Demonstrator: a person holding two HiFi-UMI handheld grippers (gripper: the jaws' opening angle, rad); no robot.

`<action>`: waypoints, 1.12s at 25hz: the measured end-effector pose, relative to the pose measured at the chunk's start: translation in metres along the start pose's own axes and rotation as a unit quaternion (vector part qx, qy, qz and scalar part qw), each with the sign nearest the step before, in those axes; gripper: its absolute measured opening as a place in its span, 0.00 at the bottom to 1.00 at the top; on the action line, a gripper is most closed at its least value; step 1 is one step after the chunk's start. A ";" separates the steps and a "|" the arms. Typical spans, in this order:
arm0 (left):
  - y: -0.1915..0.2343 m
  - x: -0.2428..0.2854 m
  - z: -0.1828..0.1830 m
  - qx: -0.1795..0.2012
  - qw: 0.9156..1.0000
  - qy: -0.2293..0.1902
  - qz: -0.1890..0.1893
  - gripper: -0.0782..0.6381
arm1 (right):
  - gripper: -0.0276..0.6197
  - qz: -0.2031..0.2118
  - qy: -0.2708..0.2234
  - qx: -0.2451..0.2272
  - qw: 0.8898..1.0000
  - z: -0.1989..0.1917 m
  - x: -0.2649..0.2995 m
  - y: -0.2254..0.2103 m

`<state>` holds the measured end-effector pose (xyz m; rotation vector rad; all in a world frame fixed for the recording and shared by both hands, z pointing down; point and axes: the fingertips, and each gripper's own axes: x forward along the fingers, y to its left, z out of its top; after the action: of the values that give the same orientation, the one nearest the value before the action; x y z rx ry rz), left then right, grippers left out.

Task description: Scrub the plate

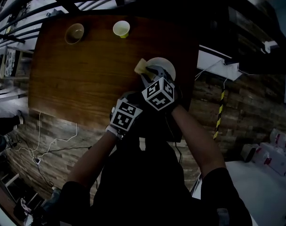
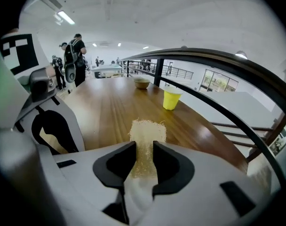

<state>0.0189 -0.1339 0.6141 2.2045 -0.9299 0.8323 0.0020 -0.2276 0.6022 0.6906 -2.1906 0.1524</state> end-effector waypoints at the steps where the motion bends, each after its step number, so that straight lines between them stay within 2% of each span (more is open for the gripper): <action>1: 0.003 -0.001 -0.001 -0.004 1.000 -0.001 0.001 0.16 | 0.24 0.002 0.007 -0.009 1.000 0.000 0.003 0.003; 5: 0.009 -0.001 -0.006 -0.017 1.000 0.002 0.003 0.16 | 0.24 0.004 0.034 -0.027 0.999 -0.010 0.009 0.002; 13: -0.005 0.013 0.007 0.009 1.000 0.008 -0.006 0.16 | 0.24 -0.032 0.065 0.022 0.997 -0.052 -0.019 -0.033; 18: -0.012 0.024 0.014 0.023 1.000 0.017 -0.010 0.16 | 0.24 -0.059 0.065 0.030 0.996 -0.072 -0.043 -0.051; 23: -0.018 0.032 0.018 0.022 1.000 0.018 -0.012 0.16 | 0.24 -0.065 0.062 0.042 0.995 -0.083 -0.054 -0.058; 28: -0.024 0.029 0.013 0.015 1.000 0.018 -0.016 0.16 | 0.24 -0.067 0.046 0.037 0.996 -0.068 -0.054 -0.056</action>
<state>0.0575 -0.1410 0.6202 2.2166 -0.8685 0.8736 0.1052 -0.2291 0.6005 0.8533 -2.0513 0.1925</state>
